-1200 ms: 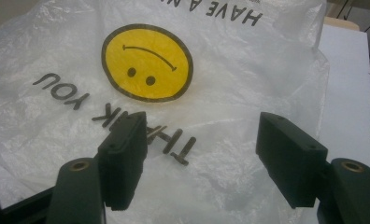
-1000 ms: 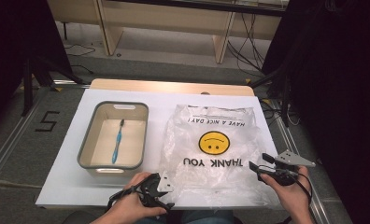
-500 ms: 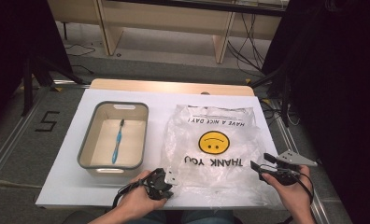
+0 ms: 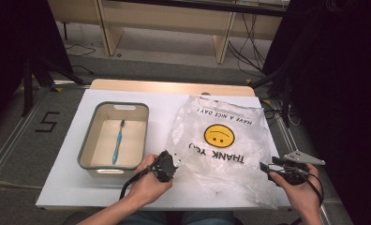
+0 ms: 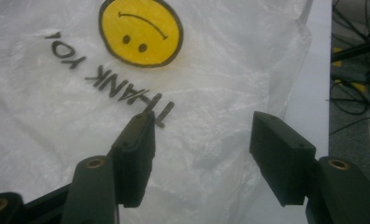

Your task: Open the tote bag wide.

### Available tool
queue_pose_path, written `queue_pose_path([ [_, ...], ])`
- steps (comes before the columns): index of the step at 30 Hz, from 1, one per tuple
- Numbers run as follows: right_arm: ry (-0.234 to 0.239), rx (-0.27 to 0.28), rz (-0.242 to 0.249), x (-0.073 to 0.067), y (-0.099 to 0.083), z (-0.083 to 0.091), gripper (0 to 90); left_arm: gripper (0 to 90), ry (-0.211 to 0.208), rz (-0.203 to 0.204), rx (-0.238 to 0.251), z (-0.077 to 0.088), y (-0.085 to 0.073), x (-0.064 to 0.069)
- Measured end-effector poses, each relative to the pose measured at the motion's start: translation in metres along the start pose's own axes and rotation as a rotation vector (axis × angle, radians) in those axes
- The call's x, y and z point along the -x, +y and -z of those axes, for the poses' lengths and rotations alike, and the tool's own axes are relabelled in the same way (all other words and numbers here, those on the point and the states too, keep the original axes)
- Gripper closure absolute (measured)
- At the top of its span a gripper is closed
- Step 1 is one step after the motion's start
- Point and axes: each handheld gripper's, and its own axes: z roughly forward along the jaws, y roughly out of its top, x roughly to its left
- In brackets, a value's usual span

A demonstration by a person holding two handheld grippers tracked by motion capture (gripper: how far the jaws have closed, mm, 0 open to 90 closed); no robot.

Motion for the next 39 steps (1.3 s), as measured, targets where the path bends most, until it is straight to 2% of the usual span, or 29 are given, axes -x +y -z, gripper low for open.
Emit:
queue_pose_path([
  [1, 0.024, -0.003, -0.004, 0.000, 0.000, 0.001, 41.9, 88.4, 0.011, 0.010, 0.006, -0.001, 0.002, -0.003],
  [2, 0.024, -0.003, -0.004, 0.000, 0.000, 0.001, 41.9, 88.4, 0.025, 0.016, 0.010, -0.001, 0.005, -0.005],
  [3, 0.055, -0.005, 0.005, 0.000, 0.000, 0.003, 42.8, 88.4, 0.033, 0.023, 0.014, -0.002, 0.007, -0.008],
  [4, 0.096, -0.009, 0.019, -0.001, 0.001, 0.004, 43.1, 88.4, 0.040, 0.031, 0.018, -0.004, 0.009, -0.011],
  [5, 0.171, -0.019, 0.046, -0.005, 0.002, 0.006, 43.0, 88.3, 0.048, 0.038, 0.024, -0.005, 0.011, -0.014],
  [6, 0.195, -0.035, 0.069, -0.007, 0.002, 0.006, 42.8, 88.3, 0.054, 0.047, 0.027, -0.007, 0.013, -0.016],
  [7, 0.195, -0.035, 0.069, -0.007, 0.002, 0.006, 42.8, 88.3, 0.066, 0.056, 0.032, -0.008, 0.016, -0.019],
  [8, 0.234, -0.061, 0.099, -0.012, 0.001, 0.004, 40.1, 88.3, 0.069, 0.060, 0.032, -0.010, 0.018, -0.022],
  [9, 0.234, -0.061, 0.099, -0.012, 0.001, 0.004, 40.1, 88.3, 0.079, 0.071, 0.037, -0.011, 0.020, -0.025],
  [10, 0.270, -0.095, 0.125, -0.018, 0.000, 0.001, 37.8, 88.3, 0.085, 0.080, 0.042, -0.013, 0.023, -0.027],
  [12, 0.280, -0.110, 0.143, -0.020, 0.000, -0.001, 36.8, 88.3, 0.097, 0.092, 0.045, -0.016, 0.027, -0.031],
  [14, 0.308, -0.147, 0.167, -0.025, -0.001, -0.005, 34.4, 88.3, 0.105, 0.099, 0.050, -0.019, 0.030, -0.034],
  [15, 0.324, -0.185, 0.182, -0.030, -0.003, -0.009, 32.5, 88.2, 0.105, 0.106, 0.052, -0.020, 0.031, -0.035],
  [16, 0.324, -0.185, 0.182, -0.030, -0.003, -0.009, 32.5, 88.2, 0.110, 0.111, 0.055, -0.022, 0.032, -0.036],
  [17, 0.323, -0.231, 0.213, -0.035, -0.005, -0.015, 31.4, 88.2, 0.114, 0.117, 0.055, -0.023, 0.033, -0.038],
  [19, 0.328, -0.252, 0.222, -0.037, -0.006, -0.018, 31.6, 88.2, 0.124, 0.134, 0.057, -0.026, 0.035, -0.042],
  [21, 0.331, -0.285, 0.232, -0.042, -0.008, -0.023, 35.9, 88.2, 0.134, 0.146, 0.057, -0.028, 0.037, -0.046],
  [24, 0.303, -0.347, 0.271, -0.047, -0.008, -0.029, 55.1, 88.1, 0.151, 0.171, 0.071, -0.030, 0.041, -0.052],
  [28, 0.311, -0.387, 0.257, -0.051, -0.004, -0.035, 84.5, 88.1, 0.163, 0.194, 0.089, -0.032, 0.047, -0.058],
  [29, 0.329, -0.358, 0.235, -0.053, -0.001, -0.035, 90.0, 88.1, 0.165, 0.204, 0.094, -0.032, 0.048, -0.059],
  [36, 0.343, -0.366, 0.222, -0.063, 0.001, -0.039, 90.0, 88.0, 0.188, 0.247, 0.106, -0.036, 0.048, -0.069],
  [39, 0.373, -0.353, 0.224, -0.067, 0.002, -0.039, 90.0, 87.6, 0.204, 0.265, 0.117, -0.037, 0.048, -0.073],
])
